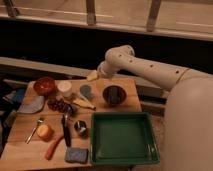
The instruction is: Stack cups on top of each other
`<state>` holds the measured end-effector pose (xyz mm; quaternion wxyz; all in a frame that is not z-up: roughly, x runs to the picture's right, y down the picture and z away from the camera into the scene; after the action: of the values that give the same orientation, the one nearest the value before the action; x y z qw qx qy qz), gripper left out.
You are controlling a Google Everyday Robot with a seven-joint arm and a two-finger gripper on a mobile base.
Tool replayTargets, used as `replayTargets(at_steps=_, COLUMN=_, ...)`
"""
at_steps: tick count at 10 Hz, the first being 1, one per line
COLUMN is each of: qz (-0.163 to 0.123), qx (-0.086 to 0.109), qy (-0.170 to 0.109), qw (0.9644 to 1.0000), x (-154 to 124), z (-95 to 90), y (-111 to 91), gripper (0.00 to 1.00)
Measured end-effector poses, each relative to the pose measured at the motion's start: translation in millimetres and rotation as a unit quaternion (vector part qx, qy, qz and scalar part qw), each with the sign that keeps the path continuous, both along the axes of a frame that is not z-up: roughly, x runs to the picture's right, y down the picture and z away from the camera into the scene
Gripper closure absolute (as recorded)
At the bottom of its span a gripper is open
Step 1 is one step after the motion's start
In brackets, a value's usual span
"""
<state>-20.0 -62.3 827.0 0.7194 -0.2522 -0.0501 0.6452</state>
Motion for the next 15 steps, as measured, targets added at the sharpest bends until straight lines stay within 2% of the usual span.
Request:
replayTargets(at_steps=2, qz=0.004, qx=-0.003, qy=-0.009, qw=1.0000, x=-2, z=4.6, y=4, gripper=0.20)
replayTargets(at_steps=5, qz=0.005, qx=-0.011, qy=-0.030, qw=0.9995, x=-36, z=29.5, y=15, gripper=0.20)
replayTargets(at_steps=9, qz=-0.004, qx=-0.047, qy=-0.057, qw=0.9973, x=-77, z=71.7, y=41, gripper=0.20)
replayTargets(at_steps=12, qz=-0.002, qx=-0.073, qy=-0.053, qw=0.9959, x=-82, z=95.6, y=57, gripper=0.20)
replayTargets(at_steps=15, qz=0.021, qx=-0.079, qy=-0.041, qw=0.9958, x=-70, z=104.5, y=54, gripper=0.20)
